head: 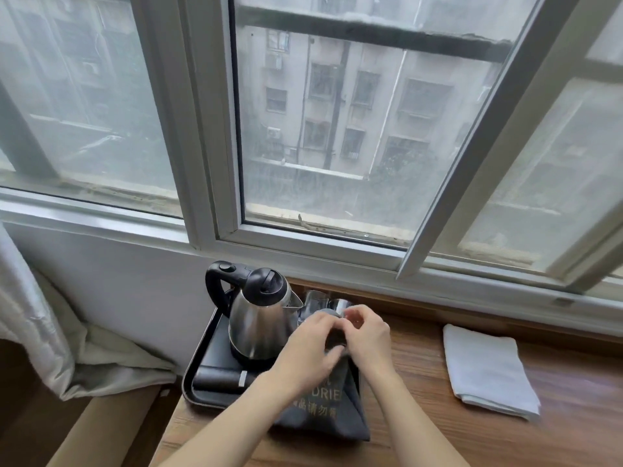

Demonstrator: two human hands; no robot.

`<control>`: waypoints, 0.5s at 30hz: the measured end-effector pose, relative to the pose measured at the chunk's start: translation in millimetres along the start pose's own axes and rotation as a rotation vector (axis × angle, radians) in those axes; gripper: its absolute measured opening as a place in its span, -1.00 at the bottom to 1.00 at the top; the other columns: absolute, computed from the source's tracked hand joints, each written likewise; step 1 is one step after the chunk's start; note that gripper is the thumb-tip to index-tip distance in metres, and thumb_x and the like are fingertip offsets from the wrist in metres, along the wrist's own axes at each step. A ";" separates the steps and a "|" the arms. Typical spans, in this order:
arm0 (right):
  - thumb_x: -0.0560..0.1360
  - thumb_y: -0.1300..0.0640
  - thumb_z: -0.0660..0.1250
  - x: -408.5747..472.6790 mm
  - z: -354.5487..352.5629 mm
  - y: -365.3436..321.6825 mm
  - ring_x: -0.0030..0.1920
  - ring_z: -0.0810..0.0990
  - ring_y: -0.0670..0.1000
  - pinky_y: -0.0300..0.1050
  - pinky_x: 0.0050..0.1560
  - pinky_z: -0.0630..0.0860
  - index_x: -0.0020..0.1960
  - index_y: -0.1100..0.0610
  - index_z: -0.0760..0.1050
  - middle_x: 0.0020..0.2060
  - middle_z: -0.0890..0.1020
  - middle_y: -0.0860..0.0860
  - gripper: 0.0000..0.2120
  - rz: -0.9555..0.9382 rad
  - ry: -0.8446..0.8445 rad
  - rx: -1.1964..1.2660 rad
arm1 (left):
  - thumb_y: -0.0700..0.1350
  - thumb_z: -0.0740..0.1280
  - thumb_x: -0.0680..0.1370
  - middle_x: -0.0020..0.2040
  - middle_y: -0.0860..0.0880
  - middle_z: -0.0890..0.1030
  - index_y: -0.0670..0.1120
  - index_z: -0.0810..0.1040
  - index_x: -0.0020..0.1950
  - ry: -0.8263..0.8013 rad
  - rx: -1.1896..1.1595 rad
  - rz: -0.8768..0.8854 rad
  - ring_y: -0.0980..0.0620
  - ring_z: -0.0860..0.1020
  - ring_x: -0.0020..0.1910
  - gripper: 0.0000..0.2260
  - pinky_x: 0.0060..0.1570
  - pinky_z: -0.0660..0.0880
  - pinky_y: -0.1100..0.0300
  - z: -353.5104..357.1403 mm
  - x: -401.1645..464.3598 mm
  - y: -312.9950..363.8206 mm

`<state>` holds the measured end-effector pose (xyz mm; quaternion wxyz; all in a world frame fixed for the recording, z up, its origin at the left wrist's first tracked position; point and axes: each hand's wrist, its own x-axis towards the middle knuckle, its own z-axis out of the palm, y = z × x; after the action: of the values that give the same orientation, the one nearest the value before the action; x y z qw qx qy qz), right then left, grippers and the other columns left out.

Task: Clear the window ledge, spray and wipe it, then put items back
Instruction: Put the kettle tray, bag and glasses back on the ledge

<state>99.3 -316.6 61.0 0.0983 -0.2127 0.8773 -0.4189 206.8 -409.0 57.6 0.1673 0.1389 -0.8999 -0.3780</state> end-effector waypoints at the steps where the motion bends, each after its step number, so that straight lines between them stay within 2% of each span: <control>1: 0.48 0.15 0.44 4.5 -3.0 5.6 -0.06 0.59 -0.04 -0.18 -0.04 0.44 0.02 0.07 0.63 -0.11 0.65 -0.05 -0.88 0.005 0.012 -0.020 | -0.09 0.36 0.51 0.13 0.13 0.49 0.03 0.49 0.22 0.018 -0.013 -0.019 0.19 0.46 0.14 -0.71 0.19 0.41 0.29 3.8 6.7 3.6; 3: 0.48 0.16 0.44 12.9 -6.7 15.6 -0.01 0.58 0.01 -0.12 0.02 0.47 0.04 0.08 0.63 -0.07 0.64 -0.01 -0.86 0.019 0.024 -0.050 | -0.13 0.33 0.54 0.20 0.08 0.48 0.00 0.44 0.28 0.036 -0.021 -0.074 0.13 0.46 0.18 -0.69 0.23 0.42 0.21 10.0 21.1 6.3; 6: 0.49 0.14 0.42 25.2 -8.1 27.3 0.08 0.56 0.04 -0.02 0.16 0.50 0.10 0.07 0.61 0.01 0.62 0.01 -0.81 0.042 0.006 -0.077 | -0.16 0.29 0.59 0.33 0.02 0.47 -0.03 0.38 0.40 0.019 -0.005 -0.147 0.09 0.43 0.30 -0.62 0.34 0.33 0.22 17.6 44.5 3.6; 8: 0.50 0.13 0.42 33.3 -7.8 33.8 0.11 0.55 0.05 -0.03 0.20 0.48 0.13 0.09 0.60 0.05 0.61 0.03 -0.79 0.063 -0.015 -0.076 | -0.16 0.25 0.61 0.37 0.00 0.46 -0.04 0.37 0.43 0.004 0.030 -0.195 0.05 0.41 0.34 -0.62 0.35 0.30 0.21 22.2 59.9 -1.0; 15: 0.47 0.05 0.46 57.5 -5.6 50.5 0.13 0.55 0.03 -0.17 0.09 0.41 0.19 0.10 0.54 0.02 0.55 -0.02 -0.67 0.173 -0.142 -0.064 | -0.11 0.26 0.60 0.30 0.00 0.53 -0.01 0.40 0.36 -0.084 0.129 -0.334 -0.01 0.49 0.27 -0.68 0.21 0.39 0.12 42.2 97.0 -15.9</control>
<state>31.5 -310.7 25.6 0.1893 -0.1684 0.8960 -0.3646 103.8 -429.6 37.3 0.0554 0.2809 -0.8929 -0.3474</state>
